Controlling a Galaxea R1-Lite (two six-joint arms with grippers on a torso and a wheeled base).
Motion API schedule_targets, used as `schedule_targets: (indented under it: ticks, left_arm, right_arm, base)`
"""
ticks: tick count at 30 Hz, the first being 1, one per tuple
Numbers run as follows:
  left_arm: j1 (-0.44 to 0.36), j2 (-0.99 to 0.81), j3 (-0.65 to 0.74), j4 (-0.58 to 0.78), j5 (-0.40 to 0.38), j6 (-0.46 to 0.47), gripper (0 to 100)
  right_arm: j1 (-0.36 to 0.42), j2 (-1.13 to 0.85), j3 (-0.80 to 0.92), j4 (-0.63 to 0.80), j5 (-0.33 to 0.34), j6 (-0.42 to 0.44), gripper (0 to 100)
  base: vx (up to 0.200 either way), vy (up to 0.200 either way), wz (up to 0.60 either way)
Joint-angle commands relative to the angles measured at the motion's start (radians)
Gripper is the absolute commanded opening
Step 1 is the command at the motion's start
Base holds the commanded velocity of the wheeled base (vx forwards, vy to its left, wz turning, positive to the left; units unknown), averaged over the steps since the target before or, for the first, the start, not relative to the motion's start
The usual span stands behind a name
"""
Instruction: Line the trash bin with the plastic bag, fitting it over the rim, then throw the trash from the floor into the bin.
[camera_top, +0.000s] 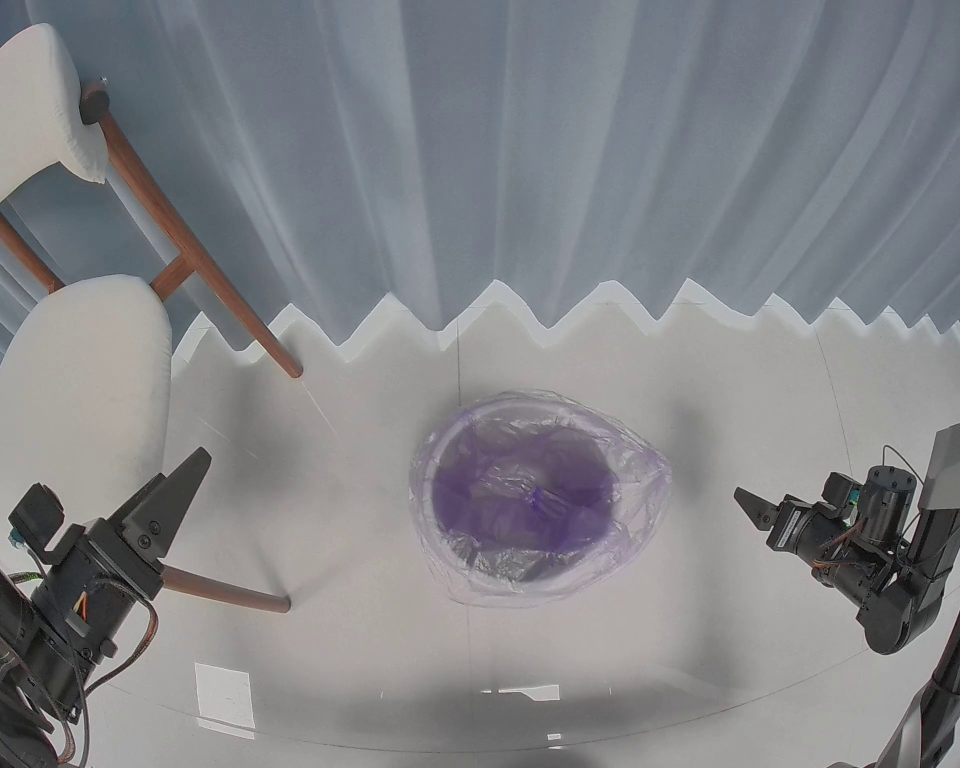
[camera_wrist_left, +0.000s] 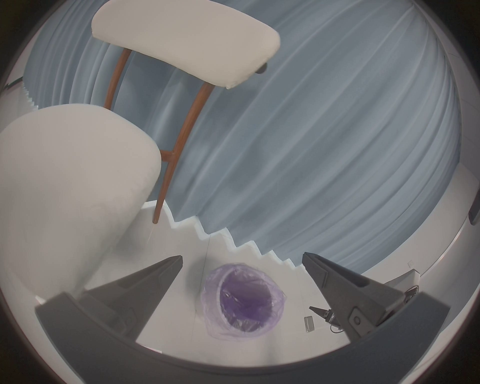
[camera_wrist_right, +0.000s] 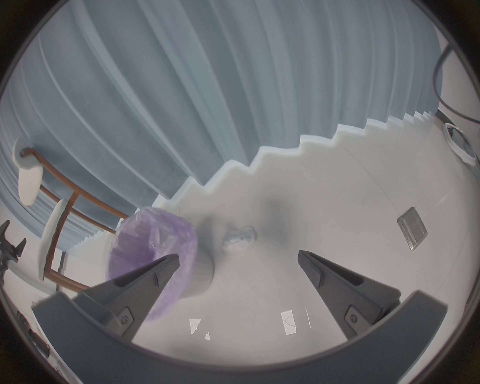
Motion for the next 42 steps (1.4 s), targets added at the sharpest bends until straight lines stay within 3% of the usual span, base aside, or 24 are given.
schedule_targets:
  ticks: [1,10,18,22,26,36,41,42]
  left_arm:
    - [0.002,0.004,0.018,-0.002,0.007,0.012,100]
    - [0.019,0.007,0.018,-0.006,0.010,0.040,100]
    - [0.042,0.001,0.018,-0.040,0.003,0.063,100]
    - [0.035,-0.011,0.018,-0.029,0.000,0.062,100]
    - [0.036,-0.013,0.018,-0.028,-0.031,0.062,100]
    - [0.035,-0.008,0.018,-0.016,-0.042,0.062,100]
    - [0.036,-0.010,0.018,-0.005,-0.042,0.062,100]
    - [0.036,-0.011,0.018,0.000,-0.042,0.062,100]
  right_arm:
    - [0.004,0.112,-0.070,-0.010,0.001,-0.021,100]
    - [0.056,0.359,-0.317,0.048,0.044,-0.218,100]
    - [0.140,0.438,-0.595,0.274,0.044,-0.254,100]
    - [0.146,0.534,-0.759,0.379,0.077,-0.429,100]
    - [0.153,0.542,-0.860,0.498,0.114,-0.493,100]
    - [0.140,0.589,-1.072,0.611,0.117,-0.533,100]
    - [0.130,0.614,-1.149,0.665,0.117,-0.542,100]
    - [0.110,0.629,-1.169,0.679,0.117,-0.580,100]
  base:
    - [0.000,0.000,0.00]
    - [0.000,0.000,0.00]
    - [0.000,0.000,0.00]
    - [0.050,0.050,0.00]
    - [0.200,0.200,0.00]
    - [0.200,0.200,0.00]
    - [0.000,0.000,0.00]
    - [0.000,0.000,0.00]
